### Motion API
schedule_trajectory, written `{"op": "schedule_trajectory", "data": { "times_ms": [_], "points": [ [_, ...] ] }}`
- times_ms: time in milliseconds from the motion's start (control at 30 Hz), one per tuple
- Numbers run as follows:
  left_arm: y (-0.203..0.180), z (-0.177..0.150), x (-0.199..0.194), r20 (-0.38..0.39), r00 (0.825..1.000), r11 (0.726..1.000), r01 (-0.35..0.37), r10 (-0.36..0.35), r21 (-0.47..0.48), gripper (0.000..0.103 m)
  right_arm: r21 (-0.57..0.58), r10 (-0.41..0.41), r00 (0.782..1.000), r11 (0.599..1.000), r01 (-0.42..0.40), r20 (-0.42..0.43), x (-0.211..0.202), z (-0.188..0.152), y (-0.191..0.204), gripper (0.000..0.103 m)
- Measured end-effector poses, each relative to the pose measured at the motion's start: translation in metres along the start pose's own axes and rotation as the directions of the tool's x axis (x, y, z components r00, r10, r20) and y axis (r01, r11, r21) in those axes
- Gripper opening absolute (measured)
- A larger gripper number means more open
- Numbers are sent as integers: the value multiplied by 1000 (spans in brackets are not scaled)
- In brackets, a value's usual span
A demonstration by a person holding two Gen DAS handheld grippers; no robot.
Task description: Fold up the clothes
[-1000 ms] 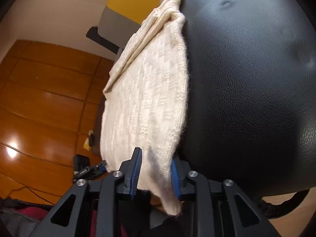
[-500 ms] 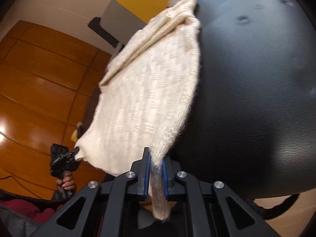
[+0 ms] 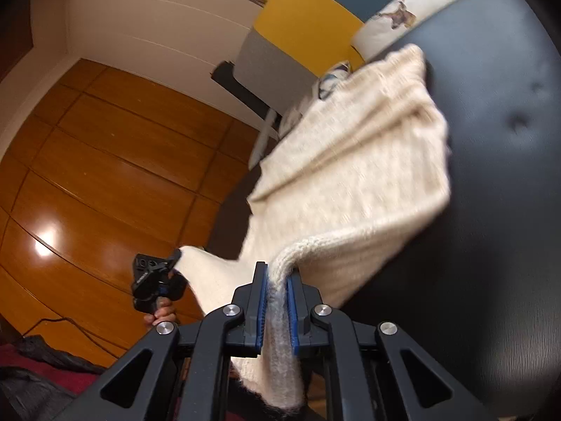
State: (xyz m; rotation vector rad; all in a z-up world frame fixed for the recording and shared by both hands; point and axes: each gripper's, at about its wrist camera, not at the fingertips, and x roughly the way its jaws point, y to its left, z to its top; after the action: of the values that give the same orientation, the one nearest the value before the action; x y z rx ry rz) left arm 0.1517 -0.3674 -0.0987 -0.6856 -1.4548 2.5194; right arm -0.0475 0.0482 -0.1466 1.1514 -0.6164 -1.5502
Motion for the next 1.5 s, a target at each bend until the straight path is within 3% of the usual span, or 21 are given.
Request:
{"op": "schedule_trajectory", "data": {
  "times_ms": [233, 333, 400, 467, 500, 567, 667, 700, 800, 900, 933, 1000, 1067, 1167, 1333, 1367, 1467, 1500],
  "points": [
    [-10, 78, 18, 78, 997, 998, 19, -23, 53, 11, 0, 59, 996, 998, -59, 68, 10, 72, 0, 9],
    [-8, 117, 33, 105, 994, 998, -7, 0, 68, 10, 11, 21, 998, 1000, -22, 65, 23, 105, -10, 9],
    [-4, 136, 45, 90, 995, 997, -38, 32, 69, 10, 27, -9, 1000, 1000, 9, -1, 33, 114, -18, 9],
    [2, 141, 56, 21, 995, 991, -95, 94, 96, 11, -8, -98, 993, 995, 98, -62, 39, 110, -18, 14],
    [4, 131, 61, -29, 991, 982, -129, 134, 137, 11, 7, -98, 989, 995, 99, -108, 43, 105, -21, 15],
    [9, 111, 71, -124, 968, 956, -187, 219, 224, 12, -32, -131, 975, 991, 128, -181, 52, 96, -19, 27],
    [17, 81, 86, -247, 903, 899, -252, 352, 359, 25, -181, -232, 939, 965, 190, -255, 64, 84, -5, 27],
    [20, 71, 91, -282, 875, 876, -265, 394, 403, 30, -231, -267, 924, 951, 206, -275, 68, 80, -1, 27],
    [18, 46, 100, -380, 836, 867, -203, 395, 454, 39, -381, -372, 869, 893, 240, -325, 81, 68, 14, 28],
    [5, 29, 105, -399, 812, 826, -168, 425, 539, 53, -563, -415, 807, 817, 127, -421, 111, 65, 34, 32],
    [1, 25, 106, -388, 804, 801, -173, 451, 574, 53, -595, -434, 782, 798, 102, -448, 124, 66, 36, 33],
    [0, 20, 112, -412, 780, 786, -158, 471, 598, 55, -651, -474, 728, 757, 50, -495, 148, 68, 40, 33],
    [4, 19, 119, -413, 761, 775, -179, 500, 607, 55, -665, -477, 696, 747, -1, -537, 163, 69, 45, 33],
    [9, 21, 124, -447, 744, 781, -158, 497, 605, 56, -705, -526, 617, 706, -68, -586, 193, 67, 46, 37],
    [25, 19, 136, -530, 694, 800, -112, 488, 590, 58, -731, -607, 467, 668, -139, -643, 229, 60, 37, 45],
    [29, 19, 139, -543, 684, 803, -108, 488, 586, 58, -751, -637, 439, 643, -151, -634, 234, 55, 35, 46],
    [33, 13, 142, -550, 677, 799, -95, 490, 594, 57, -742, -658, 368, 652, -156, -657, 244, 46, 29, 50],
    [31, 11, 141, -528, 680, 777, -99, 509, 622, 51, -743, -661, 370, 655, -137, -652, 244, 46, 29, 50]
  ]
}}
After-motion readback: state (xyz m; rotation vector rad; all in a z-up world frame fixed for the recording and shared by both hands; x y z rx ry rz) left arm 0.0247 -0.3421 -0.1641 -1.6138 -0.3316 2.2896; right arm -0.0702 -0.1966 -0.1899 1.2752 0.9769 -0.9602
